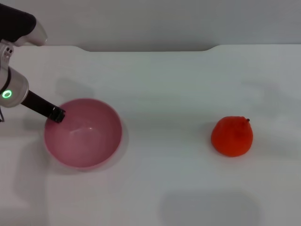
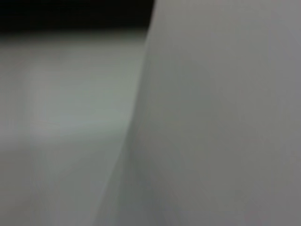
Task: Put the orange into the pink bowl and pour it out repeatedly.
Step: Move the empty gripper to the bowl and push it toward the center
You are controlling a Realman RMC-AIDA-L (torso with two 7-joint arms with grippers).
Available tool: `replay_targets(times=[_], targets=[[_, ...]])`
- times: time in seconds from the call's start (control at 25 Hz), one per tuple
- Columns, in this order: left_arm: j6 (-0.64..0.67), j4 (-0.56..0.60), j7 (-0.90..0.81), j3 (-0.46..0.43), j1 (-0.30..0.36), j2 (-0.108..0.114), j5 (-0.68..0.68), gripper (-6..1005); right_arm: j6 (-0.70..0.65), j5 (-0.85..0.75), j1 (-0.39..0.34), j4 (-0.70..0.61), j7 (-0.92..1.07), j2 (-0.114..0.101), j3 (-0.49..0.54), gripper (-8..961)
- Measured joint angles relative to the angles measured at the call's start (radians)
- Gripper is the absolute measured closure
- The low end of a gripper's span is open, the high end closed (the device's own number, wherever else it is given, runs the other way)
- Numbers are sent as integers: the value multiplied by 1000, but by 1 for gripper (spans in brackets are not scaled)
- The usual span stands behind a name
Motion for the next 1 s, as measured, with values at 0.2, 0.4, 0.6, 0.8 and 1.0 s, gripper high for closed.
replay_targets(times=[0.2, 0.4, 0.6, 0.8, 1.0], targets=[[-2, 0, 17, 5, -14, 0, 0, 953, -46, -483, 56, -232, 182, -2, 155, 361], [-6, 0, 25, 3, -39, 4, 1, 953, -45, -839, 105, -390, 299, 10, 181, 361], [0, 0, 36, -6, -69, 5, 5, 953, -23, -1147, 157, -541, 448, 67, 172, 361], [18, 2, 39, -8, -102, 6, 7, 953, 21, -1483, 183, -678, 494, 185, 163, 360], [58, 6, 42, -10, -134, 6, 7, 953, 91, -1585, 181, -632, 513, 207, 86, 360]])
